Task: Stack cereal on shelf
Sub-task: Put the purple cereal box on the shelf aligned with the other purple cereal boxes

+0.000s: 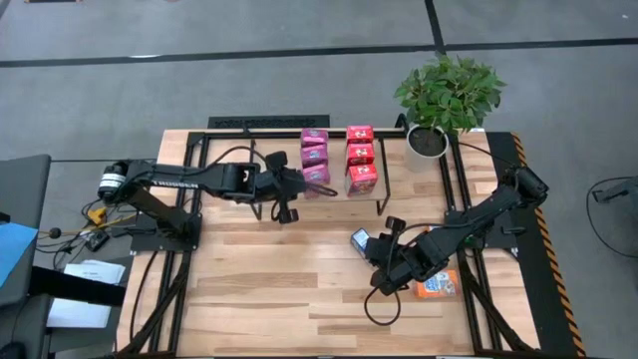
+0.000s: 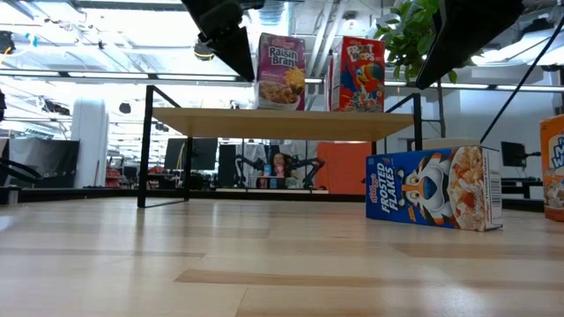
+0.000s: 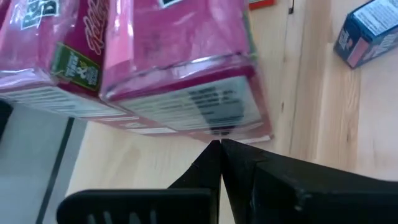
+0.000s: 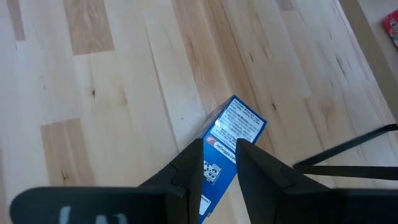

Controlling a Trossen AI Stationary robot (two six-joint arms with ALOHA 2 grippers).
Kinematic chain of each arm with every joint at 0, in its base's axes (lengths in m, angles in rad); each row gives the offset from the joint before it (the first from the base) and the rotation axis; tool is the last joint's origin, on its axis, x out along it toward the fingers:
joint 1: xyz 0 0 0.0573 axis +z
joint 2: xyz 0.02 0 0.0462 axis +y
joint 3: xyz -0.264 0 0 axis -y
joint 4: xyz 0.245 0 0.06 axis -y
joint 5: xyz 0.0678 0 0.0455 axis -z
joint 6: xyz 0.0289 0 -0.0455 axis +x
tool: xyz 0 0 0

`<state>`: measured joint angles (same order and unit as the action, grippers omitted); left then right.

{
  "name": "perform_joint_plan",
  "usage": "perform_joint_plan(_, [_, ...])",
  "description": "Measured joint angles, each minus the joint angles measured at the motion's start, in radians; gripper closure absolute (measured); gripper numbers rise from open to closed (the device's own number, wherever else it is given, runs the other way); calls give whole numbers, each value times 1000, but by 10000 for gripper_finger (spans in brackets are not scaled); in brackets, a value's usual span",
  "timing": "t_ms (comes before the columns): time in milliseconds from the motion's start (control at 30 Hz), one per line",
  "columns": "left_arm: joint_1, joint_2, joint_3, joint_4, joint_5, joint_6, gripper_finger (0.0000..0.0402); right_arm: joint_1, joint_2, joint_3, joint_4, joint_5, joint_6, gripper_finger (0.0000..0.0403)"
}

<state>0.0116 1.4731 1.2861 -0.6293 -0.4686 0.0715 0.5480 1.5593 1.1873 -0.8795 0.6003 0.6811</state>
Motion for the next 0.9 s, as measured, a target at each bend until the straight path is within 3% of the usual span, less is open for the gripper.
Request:
perform_joint_plan(200, [-24,-21,11,-118,43,-102,401,2,0,0,-1,-1,26,284])
perform_joint_plan(333, [-83,-71,-6,-67,47,-159,401,8,0,0,-2,0,25,284])
perform_joint_plan(567, [-136,-67,-31,127,40,-89,401,6,0,0,-2,0,26,284])
perform_joint_plan(900, [-78,-10,-32,165,-10,17,401,6,0,0,1,1,26,284])
